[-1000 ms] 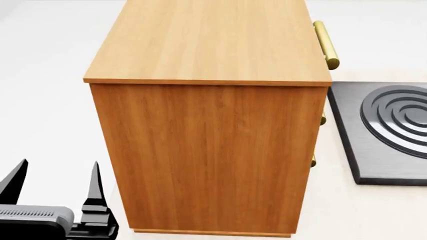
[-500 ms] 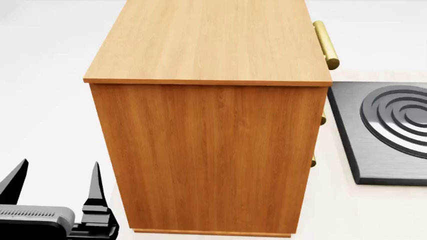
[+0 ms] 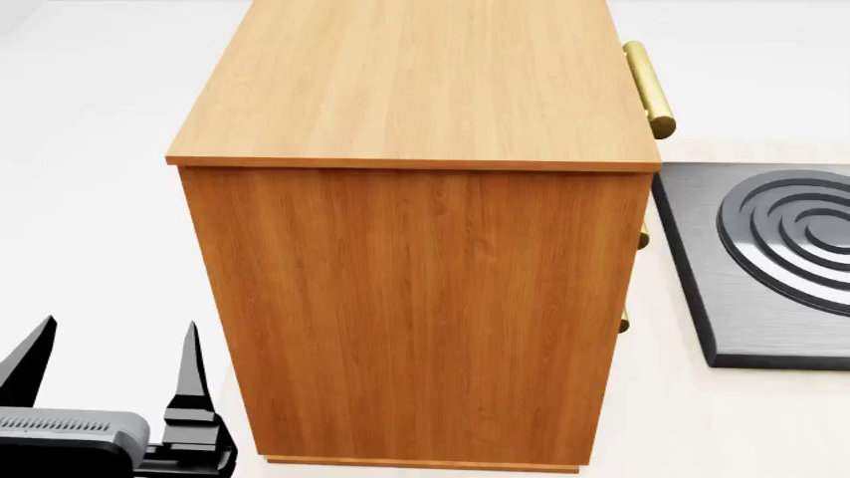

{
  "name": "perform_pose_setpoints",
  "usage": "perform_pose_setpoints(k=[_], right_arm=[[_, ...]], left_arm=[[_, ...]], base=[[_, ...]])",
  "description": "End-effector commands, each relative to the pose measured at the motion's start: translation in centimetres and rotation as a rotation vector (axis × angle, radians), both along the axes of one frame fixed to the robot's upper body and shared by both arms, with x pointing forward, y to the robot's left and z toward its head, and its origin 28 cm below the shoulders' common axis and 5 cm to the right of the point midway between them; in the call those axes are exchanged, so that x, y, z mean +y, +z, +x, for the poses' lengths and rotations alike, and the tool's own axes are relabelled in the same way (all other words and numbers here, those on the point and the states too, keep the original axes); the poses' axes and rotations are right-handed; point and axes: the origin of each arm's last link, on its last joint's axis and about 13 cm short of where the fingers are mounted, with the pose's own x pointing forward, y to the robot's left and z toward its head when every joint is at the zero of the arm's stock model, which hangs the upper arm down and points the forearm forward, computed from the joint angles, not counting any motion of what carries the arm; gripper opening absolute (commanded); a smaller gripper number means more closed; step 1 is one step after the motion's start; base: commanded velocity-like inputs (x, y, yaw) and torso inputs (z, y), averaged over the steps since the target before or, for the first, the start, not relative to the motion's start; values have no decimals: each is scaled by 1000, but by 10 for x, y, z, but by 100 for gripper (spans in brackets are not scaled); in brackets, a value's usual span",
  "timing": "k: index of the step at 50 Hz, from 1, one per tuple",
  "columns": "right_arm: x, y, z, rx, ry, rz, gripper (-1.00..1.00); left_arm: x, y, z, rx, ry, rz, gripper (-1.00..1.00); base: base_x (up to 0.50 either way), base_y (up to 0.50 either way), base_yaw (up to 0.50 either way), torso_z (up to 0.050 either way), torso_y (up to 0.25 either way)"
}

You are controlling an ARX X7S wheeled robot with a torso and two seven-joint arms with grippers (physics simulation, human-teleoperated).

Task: Put the bowl on the top of the cabinet.

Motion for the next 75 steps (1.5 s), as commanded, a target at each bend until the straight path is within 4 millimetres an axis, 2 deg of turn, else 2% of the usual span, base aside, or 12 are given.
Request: perform_pose_setpoints(k=[1,17,26,75], right_arm=[[-2,0,2,0,-8,-1,100],[-3,0,3,0,-17,2,100],[-4,-8,5,15,-20,8,100],[-7,-10,7,19,-38,9,100]], left_arm=[[0,-1,0,2,2,-1,100],[0,0,-1,0,2,-1,100],[0,-1,0,2,2,-1,100],[0,-1,0,1,1,2,100]], base=[[0,0,0,0,0],[0,0,0,0,0],[0,0,0,0,0],[0,0,0,0,0]])
